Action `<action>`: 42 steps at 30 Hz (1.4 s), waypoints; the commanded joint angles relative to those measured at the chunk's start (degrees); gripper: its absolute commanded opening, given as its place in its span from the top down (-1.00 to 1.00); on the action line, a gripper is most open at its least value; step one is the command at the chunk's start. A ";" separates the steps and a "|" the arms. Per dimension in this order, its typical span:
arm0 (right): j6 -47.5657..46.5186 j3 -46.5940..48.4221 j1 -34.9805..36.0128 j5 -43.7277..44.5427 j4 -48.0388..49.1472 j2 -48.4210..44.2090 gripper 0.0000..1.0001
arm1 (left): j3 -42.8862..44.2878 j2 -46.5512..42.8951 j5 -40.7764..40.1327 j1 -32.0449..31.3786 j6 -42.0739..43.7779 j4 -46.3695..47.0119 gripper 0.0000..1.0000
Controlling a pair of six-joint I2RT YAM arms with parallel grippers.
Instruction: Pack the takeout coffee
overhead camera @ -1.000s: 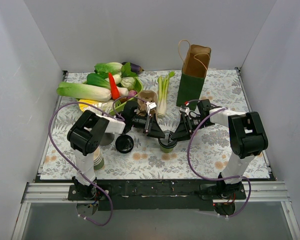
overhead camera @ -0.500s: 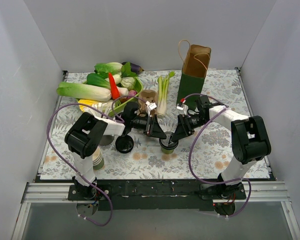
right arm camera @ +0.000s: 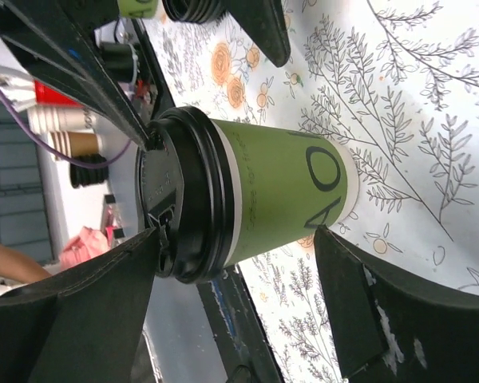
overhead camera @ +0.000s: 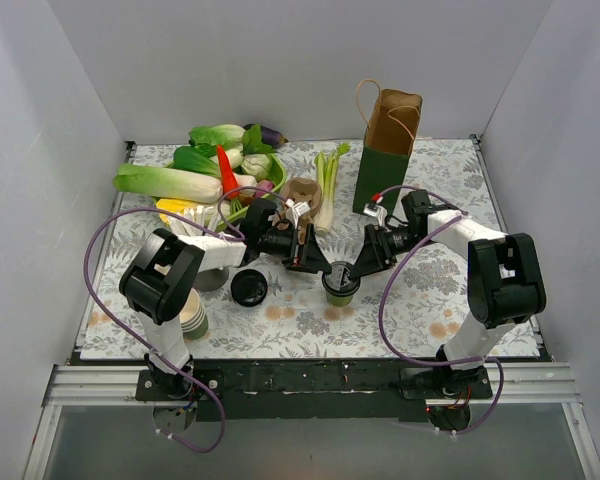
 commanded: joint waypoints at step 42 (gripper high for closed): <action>6.67 -5.03 -6.55 -10.37 5.99 -5.87 -0.78 | 18.99 5.85 14.72 -1.36 18.12 -21.27 -0.60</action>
